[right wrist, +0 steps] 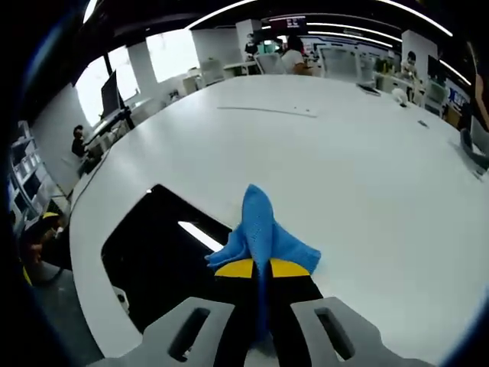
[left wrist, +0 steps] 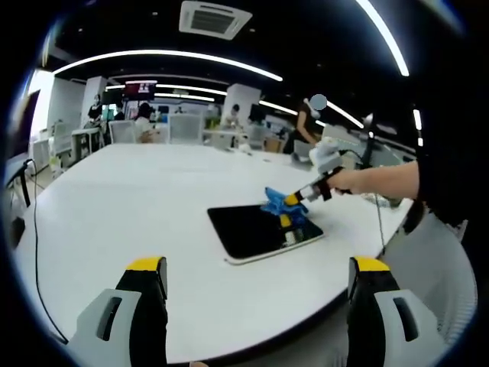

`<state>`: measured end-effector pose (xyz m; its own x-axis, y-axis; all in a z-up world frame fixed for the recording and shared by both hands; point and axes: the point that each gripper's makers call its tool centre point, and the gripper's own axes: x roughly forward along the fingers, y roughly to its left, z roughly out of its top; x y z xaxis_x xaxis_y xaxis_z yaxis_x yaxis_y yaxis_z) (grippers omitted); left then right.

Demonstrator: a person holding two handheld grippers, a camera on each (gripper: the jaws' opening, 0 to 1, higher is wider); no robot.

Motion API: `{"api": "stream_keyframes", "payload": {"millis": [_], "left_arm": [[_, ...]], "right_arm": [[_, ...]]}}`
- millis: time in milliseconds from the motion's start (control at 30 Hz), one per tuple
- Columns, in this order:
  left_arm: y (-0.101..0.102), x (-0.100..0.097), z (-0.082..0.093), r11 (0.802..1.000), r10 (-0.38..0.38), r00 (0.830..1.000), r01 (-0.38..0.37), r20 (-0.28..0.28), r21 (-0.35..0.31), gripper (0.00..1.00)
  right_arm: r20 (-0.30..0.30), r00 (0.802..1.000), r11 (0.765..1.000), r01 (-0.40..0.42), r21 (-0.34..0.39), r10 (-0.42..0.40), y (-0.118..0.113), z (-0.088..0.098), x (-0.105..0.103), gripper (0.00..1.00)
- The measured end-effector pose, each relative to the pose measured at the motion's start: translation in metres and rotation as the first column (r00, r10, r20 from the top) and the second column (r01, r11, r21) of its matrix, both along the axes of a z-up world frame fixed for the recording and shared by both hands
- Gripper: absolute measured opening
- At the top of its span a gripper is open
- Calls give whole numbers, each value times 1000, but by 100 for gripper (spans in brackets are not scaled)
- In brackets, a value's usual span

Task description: Wipe the mirror surface with the cleaning cloth until all visible marks leave the cleaned area.

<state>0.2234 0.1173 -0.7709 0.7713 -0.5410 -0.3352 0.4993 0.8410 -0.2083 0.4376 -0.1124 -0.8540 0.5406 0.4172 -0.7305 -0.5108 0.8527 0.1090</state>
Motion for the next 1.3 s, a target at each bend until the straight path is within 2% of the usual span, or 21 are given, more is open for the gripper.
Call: {"api": "stream_keyframes", "payload": {"millis": [300,567,1033,1167,1300], "left_arm": [[0,0,0,1000,1,1000,-1,-1,1,99],[1,0,0,1000,4,1000,-4,0,2,99],[2,0,-1,1000,5,1000,-5,-3,5,99],[2,0,-1,1000,9,1000,-9,-1,3,99],[2,-1,0,1000,7,1000,-7,-2,1,99]], "right_arm": [[0,1000,1000,0,0,0,0,0,5,0],[1,1000,999,-29,-40,29,1,0,5,0],[0,999,998,-35,-57,35,1,1,4,0],[4,999,995,-50,-90,50,-1,6,1,0],[23,999,997,-30,-69,32,-6,18,-3,0]]}}
